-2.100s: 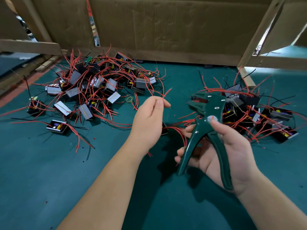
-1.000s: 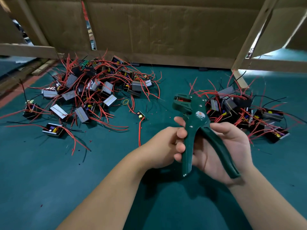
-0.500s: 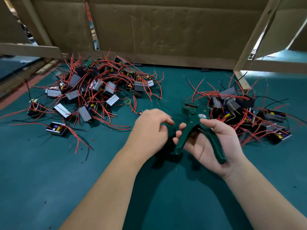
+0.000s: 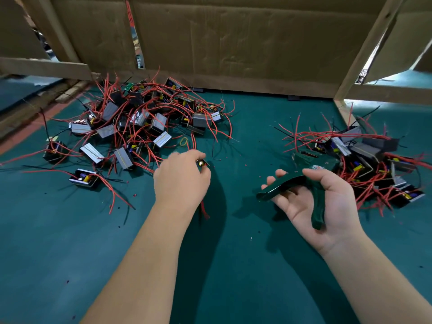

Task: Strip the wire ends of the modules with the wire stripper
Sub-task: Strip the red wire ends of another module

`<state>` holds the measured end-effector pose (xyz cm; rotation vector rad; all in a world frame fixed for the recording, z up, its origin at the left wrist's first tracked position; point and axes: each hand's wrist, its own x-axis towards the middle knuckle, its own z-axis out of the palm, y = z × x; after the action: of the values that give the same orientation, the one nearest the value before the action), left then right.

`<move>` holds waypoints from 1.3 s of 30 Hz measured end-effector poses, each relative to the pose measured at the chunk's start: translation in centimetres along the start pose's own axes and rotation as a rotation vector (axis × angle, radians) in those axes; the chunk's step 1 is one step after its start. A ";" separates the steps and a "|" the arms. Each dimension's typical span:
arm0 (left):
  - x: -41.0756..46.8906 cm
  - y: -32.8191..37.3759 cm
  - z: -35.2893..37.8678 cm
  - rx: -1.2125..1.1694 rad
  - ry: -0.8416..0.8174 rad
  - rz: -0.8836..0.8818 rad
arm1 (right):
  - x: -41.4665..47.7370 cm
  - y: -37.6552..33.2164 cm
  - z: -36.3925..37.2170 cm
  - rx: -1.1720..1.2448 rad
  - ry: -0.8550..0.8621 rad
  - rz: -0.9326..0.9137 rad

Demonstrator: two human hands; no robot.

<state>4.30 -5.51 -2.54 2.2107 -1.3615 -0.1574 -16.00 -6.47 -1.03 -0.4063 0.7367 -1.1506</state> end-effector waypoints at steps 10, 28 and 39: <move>1.5 -0.2 0.7 -0.570 -0.251 -0.110 | -1.8 2.0 0.1 -0.191 -0.282 -0.002; 2.9 -2.9 -1.4 -0.418 0.221 -0.507 | -2.4 2.8 0.1 -0.209 -0.380 0.162; 0.8 1.4 -0.8 -1.209 0.326 0.062 | -0.6 1.4 -0.8 -0.012 0.116 -0.129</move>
<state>3.86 -6.34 -1.03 1.1040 -0.7812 -0.4356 -15.80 -5.33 -2.28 -0.4044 0.8285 -1.3000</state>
